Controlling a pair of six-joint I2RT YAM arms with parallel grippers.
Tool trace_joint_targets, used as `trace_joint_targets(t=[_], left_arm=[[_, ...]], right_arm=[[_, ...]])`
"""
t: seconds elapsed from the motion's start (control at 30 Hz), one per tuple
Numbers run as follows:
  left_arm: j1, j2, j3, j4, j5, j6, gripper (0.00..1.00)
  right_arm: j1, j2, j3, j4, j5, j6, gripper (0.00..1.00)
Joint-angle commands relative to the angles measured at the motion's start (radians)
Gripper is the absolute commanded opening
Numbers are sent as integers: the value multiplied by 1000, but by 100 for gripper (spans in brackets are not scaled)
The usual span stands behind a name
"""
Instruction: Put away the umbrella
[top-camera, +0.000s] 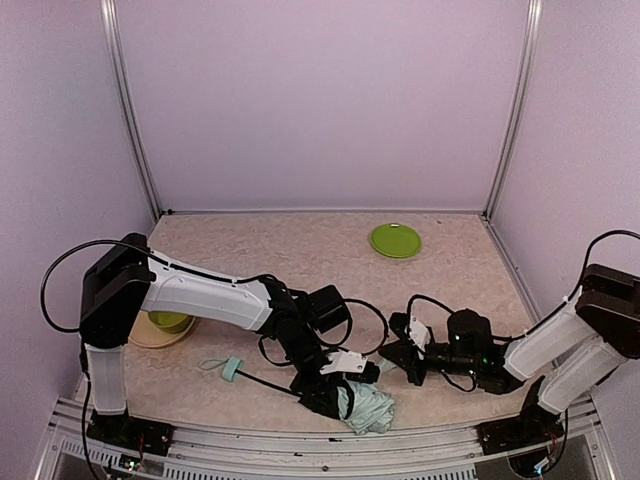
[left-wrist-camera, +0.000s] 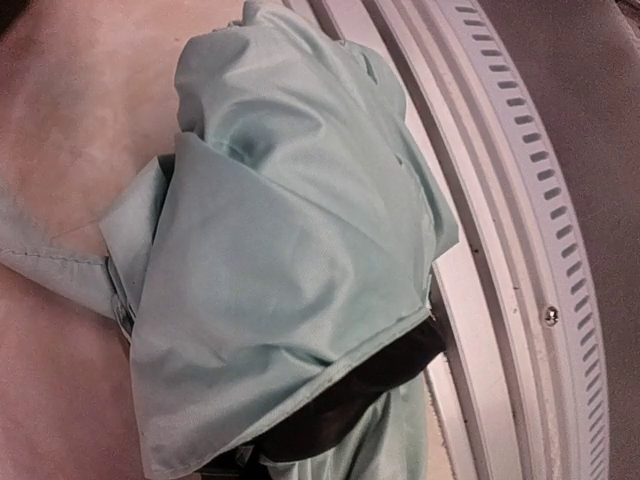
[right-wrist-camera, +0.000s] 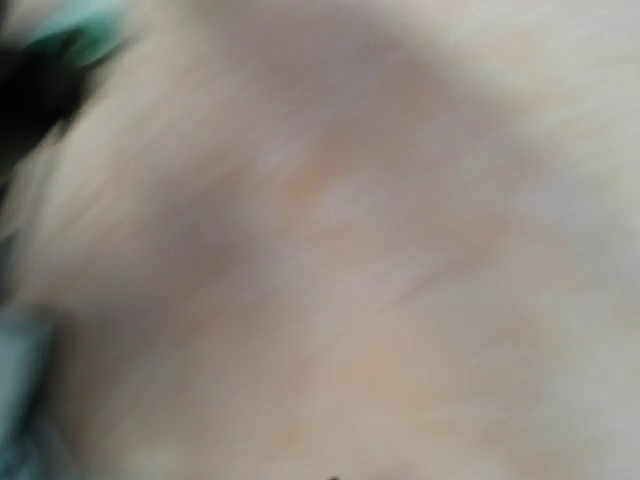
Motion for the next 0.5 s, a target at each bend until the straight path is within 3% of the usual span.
trace_joint_targets(t=[0.0,0.27,0.37,0.47], left_arm=[[-42,103,-49,-264,26,27,0],[-42,102,-50,-257,25,24,0],[-42,102,-51,-255,26,23,0],[-43,93,-62,-246,23,20,0]], right_arm=[[-28,-102,51,-11,246,66,7],[-32,-315,124,-363,347,163,16],[-35,-417,192,-594,364,263,26],[-61,-498,261,-844,258,350,42]])
